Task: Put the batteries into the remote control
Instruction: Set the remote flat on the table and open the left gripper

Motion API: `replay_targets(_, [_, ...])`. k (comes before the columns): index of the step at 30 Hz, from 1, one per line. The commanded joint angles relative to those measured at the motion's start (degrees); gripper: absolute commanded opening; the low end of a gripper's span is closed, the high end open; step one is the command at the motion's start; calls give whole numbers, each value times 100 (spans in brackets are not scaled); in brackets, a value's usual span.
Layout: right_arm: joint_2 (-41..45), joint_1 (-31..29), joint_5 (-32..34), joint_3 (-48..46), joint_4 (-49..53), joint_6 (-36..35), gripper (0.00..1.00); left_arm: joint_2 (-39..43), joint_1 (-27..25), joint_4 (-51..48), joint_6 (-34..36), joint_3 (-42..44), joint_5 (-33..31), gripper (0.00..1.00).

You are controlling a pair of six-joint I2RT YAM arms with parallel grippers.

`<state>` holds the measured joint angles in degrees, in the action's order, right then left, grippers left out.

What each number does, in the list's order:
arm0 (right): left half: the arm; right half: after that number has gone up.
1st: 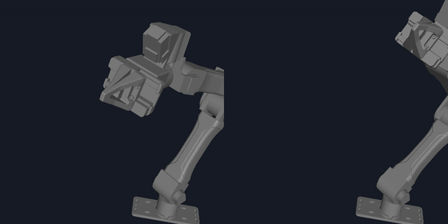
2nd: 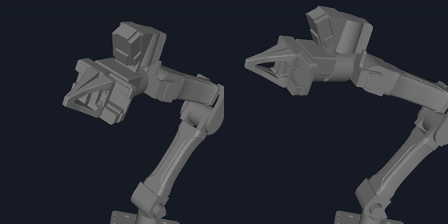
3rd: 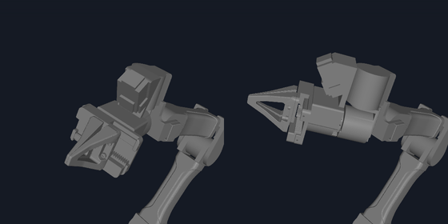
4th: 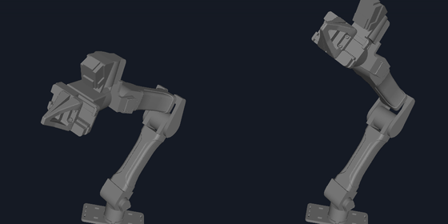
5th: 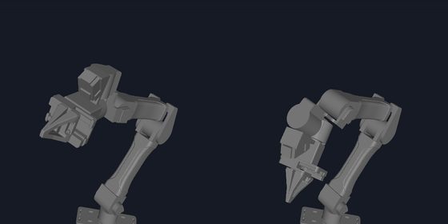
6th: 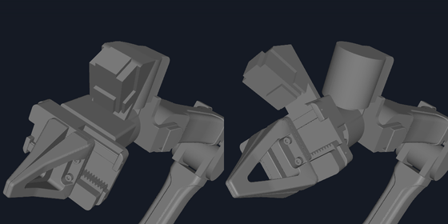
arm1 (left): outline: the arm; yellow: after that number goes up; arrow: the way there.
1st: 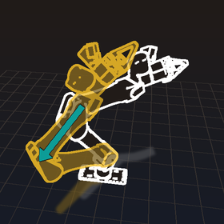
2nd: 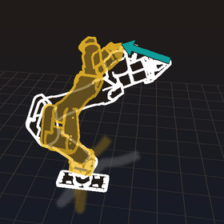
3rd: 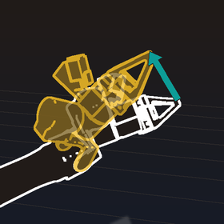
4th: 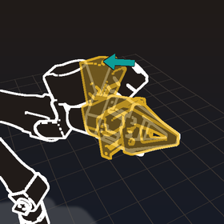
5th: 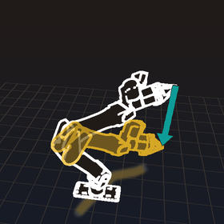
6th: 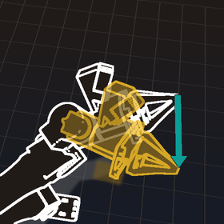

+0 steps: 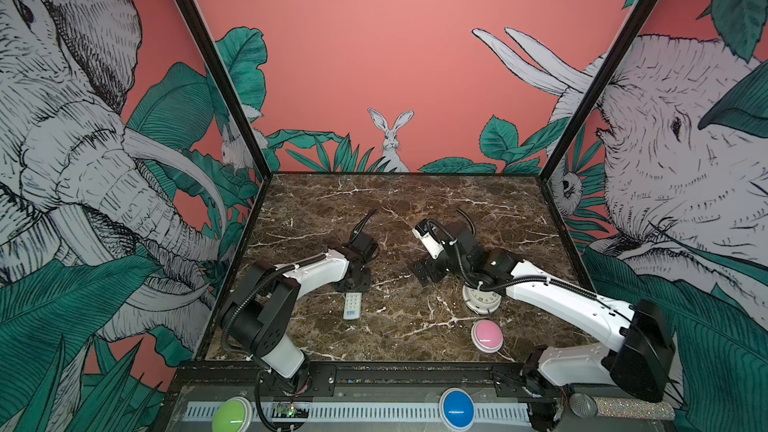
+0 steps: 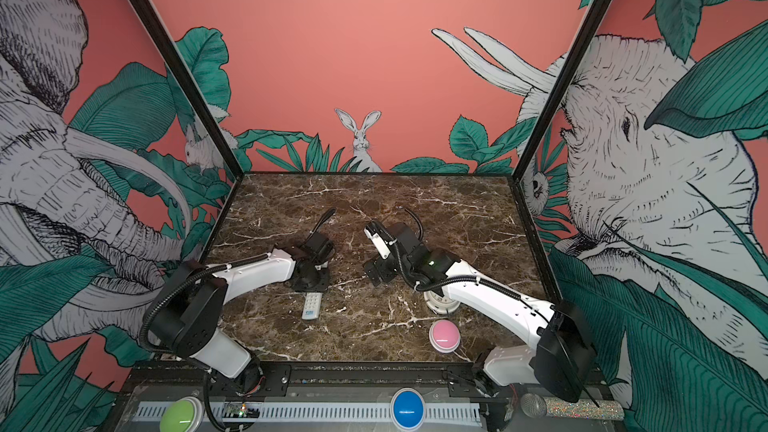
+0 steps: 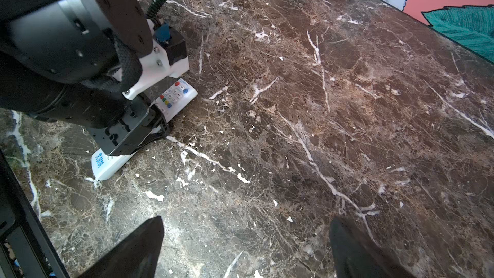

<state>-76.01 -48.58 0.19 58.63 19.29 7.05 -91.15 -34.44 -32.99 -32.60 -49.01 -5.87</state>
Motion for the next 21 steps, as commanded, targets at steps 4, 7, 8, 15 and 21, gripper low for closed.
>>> replay_targets(4, [219,75,76,-62,-61,-62,99,-192,-46,1,-105,255,-81,38])
replay_targets(7, [252,93,84,-54,-39,-72,99,-170,-46,1,-103,279,-81,42])
replay_targets(8, [265,94,103,-54,-32,-82,99,-158,-48,3,-106,287,-82,44])
replay_targets(15, [331,129,163,-63,27,-120,99,-113,-54,64,-133,325,-37,52])
replay_targets(21, [518,149,249,-106,112,-158,99,-89,-64,93,-115,326,-34,59])
